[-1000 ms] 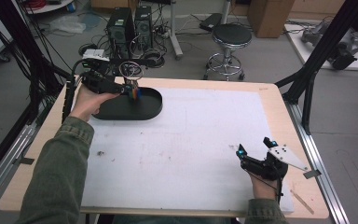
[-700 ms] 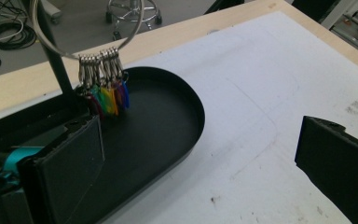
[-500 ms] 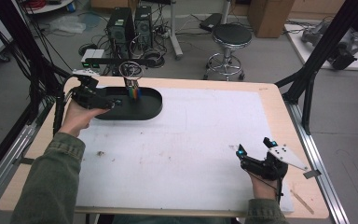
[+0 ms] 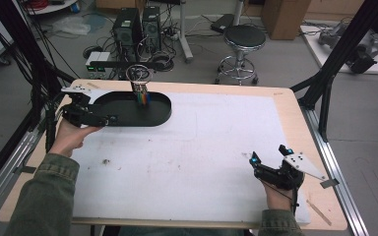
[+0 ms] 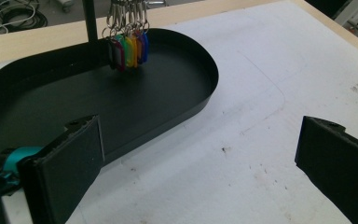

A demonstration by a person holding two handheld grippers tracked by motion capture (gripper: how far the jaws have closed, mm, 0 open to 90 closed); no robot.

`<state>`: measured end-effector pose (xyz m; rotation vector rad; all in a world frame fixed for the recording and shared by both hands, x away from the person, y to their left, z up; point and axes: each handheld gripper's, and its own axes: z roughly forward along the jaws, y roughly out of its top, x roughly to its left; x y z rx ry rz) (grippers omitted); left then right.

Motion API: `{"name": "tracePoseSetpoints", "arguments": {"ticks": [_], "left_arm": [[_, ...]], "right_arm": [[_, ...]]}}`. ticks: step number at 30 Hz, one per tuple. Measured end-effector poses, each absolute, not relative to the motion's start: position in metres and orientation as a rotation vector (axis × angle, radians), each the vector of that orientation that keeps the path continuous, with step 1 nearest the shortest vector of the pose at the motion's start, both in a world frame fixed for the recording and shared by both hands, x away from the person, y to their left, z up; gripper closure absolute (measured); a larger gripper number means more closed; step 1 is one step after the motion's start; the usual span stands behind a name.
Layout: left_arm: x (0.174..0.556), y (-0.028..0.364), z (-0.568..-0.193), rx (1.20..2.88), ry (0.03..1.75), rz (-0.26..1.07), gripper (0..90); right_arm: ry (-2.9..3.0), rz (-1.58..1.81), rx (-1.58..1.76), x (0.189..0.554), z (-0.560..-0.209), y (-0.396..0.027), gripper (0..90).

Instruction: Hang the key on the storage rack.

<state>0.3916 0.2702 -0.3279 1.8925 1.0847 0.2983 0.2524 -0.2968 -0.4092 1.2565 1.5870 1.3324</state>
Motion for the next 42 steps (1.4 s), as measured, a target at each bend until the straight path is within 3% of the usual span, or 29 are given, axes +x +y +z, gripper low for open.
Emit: {"name": "tracePoseSetpoints", "arguments": {"ticks": [42], "left_arm": [[0.337, 0.301, -0.364, 1.842, 1.129, 0.346, 1.7]], "right_arm": [[1.583, 1.321, 1.272, 0.252, -0.409, -0.296, 0.5]]}}
